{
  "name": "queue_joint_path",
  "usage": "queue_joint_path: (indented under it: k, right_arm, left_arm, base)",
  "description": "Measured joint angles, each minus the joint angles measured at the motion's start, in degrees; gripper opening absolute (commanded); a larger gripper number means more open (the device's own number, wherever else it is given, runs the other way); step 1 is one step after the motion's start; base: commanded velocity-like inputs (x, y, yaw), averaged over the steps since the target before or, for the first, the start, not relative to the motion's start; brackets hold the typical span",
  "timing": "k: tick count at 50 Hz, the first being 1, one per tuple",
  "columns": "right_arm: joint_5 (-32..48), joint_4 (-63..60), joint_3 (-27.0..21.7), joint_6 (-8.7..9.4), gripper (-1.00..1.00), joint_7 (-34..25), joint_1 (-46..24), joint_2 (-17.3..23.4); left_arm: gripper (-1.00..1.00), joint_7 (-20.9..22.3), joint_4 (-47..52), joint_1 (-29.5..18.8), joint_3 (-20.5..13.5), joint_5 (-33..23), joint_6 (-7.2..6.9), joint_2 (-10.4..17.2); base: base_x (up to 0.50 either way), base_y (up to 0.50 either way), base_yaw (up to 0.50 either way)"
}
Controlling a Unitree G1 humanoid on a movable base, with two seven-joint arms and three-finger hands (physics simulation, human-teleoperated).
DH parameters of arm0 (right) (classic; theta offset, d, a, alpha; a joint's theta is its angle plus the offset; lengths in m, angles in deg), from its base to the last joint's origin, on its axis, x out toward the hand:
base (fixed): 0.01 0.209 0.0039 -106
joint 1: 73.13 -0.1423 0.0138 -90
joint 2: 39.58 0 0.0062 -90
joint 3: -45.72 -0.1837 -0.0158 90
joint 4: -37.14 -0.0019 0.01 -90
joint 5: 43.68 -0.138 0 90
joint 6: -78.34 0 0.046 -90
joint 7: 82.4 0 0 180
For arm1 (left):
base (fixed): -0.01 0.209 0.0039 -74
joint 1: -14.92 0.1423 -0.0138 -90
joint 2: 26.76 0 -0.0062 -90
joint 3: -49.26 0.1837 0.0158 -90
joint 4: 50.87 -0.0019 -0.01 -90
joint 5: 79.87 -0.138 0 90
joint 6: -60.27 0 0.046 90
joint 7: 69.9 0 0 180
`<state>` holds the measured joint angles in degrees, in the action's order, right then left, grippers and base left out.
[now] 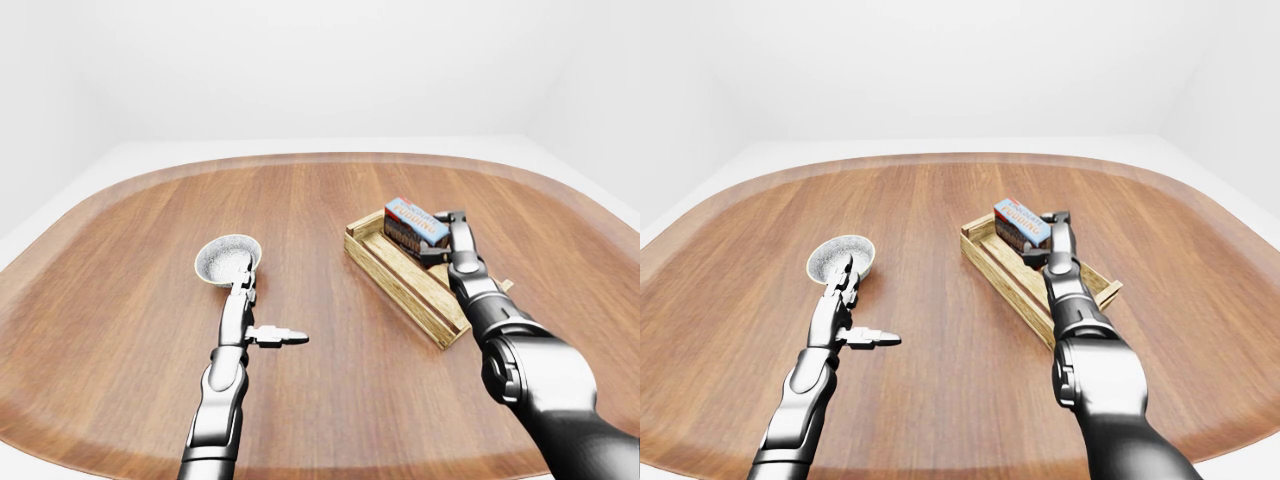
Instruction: Pick up the chocolate pudding and put it in the tray.
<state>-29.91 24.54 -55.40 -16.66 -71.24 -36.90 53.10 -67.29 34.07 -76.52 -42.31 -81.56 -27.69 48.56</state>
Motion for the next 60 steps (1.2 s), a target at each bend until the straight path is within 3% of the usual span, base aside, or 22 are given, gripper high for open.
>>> queue_joint_path:
  k: [32,60]
  right_arm:
    - [0.6,0.2,-0.2,0.00,-1.00,0.6,2.6,0.2]
    - [1.4,0.5,-0.3,0.00,-1.00,1.1,4.8,0.0]
  left_arm:
    - [1.00,-0.1,0.2,-0.1,-0.1,0.2,-0.55,0.0]
    - [1.00,0.0,0.0,0.0,0.0,0.0,-0.16,0.0]
  base:
    - [0.00,0.00,0.00]
    - [0.00,0.00,0.00]
